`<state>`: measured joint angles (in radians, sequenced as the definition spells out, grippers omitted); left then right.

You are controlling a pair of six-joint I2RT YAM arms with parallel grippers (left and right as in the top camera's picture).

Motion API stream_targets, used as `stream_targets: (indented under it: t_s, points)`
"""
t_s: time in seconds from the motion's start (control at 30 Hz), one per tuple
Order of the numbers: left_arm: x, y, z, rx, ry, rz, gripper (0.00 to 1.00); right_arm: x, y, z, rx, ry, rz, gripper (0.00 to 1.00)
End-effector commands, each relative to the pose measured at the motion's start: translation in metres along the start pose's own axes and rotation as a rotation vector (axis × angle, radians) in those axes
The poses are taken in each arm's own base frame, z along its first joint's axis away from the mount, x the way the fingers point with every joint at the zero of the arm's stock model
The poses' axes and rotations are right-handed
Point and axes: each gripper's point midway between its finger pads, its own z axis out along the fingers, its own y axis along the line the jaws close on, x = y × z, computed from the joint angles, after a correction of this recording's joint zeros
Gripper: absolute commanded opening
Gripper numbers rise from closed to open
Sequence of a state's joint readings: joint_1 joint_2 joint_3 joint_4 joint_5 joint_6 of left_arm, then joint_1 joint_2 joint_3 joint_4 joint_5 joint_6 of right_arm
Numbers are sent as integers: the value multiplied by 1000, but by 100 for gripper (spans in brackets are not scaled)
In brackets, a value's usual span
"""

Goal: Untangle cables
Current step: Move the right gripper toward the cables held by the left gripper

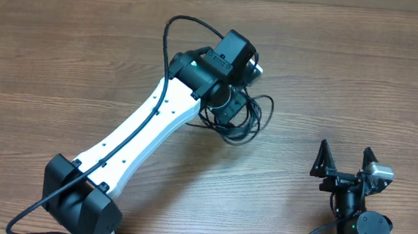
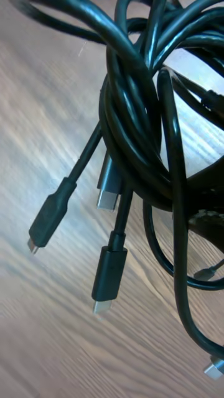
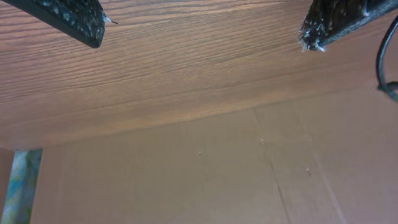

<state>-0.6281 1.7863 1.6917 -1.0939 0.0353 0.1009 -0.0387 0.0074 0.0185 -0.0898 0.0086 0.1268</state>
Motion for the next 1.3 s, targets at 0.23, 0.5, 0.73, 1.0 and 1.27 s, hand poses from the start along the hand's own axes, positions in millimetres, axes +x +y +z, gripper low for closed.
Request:
stream_targets:
  t_s: [0.23,0.5,0.73,1.0,1.27]
  points:
    - [-18,-76,-45,422,-205,399,4,3,16,0,-95,8,4,100]
    - [-32,-53,-38,299,-191,135,4,-6,44,-9,-238,56,129,100]
    - [-41,-7,-31,63,-192,-265,4,-26,55,-27,-264,124,146,100]
    - [-51,-2,-33,80,-229,-590,4,-59,71,-42,-300,201,159,100]
    - [-50,-12,-33,119,-210,-742,4,-64,86,-40,-282,515,314,100]
